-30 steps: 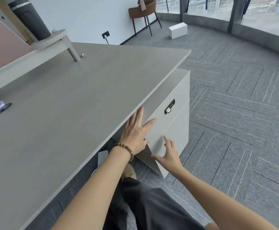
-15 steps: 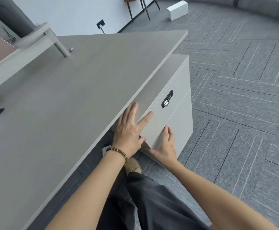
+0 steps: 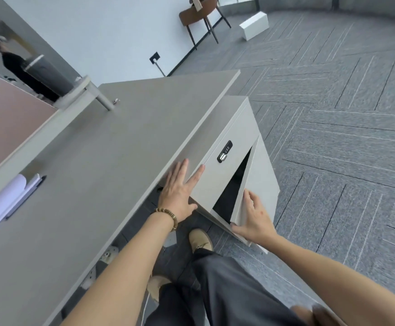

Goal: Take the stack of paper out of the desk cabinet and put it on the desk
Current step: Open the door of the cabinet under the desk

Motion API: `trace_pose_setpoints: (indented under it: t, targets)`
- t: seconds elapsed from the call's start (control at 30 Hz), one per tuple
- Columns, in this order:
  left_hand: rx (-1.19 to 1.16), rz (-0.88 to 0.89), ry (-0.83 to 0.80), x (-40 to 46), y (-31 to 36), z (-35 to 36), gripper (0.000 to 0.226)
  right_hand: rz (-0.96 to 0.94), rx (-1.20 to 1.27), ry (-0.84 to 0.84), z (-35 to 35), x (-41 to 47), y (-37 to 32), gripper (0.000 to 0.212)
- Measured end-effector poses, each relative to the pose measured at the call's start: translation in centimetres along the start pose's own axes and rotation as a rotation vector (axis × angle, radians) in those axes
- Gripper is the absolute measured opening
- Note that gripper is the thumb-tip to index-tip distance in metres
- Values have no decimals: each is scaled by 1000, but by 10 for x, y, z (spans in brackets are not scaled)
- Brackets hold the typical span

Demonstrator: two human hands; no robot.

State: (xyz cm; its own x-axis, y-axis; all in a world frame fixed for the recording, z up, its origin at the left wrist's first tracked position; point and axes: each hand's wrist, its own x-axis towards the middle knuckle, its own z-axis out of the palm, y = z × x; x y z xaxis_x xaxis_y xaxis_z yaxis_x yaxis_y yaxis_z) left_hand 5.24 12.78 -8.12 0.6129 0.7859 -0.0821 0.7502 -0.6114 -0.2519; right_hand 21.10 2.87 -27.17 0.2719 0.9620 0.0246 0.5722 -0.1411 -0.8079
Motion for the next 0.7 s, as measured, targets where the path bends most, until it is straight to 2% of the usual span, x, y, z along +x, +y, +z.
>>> trace_pose_setpoints:
  t: [0.13, 0.3, 0.5, 0.7]
  targets:
    - [-13, -103, -81, -3, 16, -10, 123, 1, 86, -36, -34, -22, 23, 112]
    - [20, -180, -127, -5, 35, -20, 125, 20, 229, -24, -69, -47, 58, 88]
    - [11, -215, -127, -7, 46, -21, 122, 148, 350, 110, -119, -71, 87, 51]
    - [-22, -234, -147, -4, 48, -23, 123, 236, 311, 183, -183, -69, 114, 38]
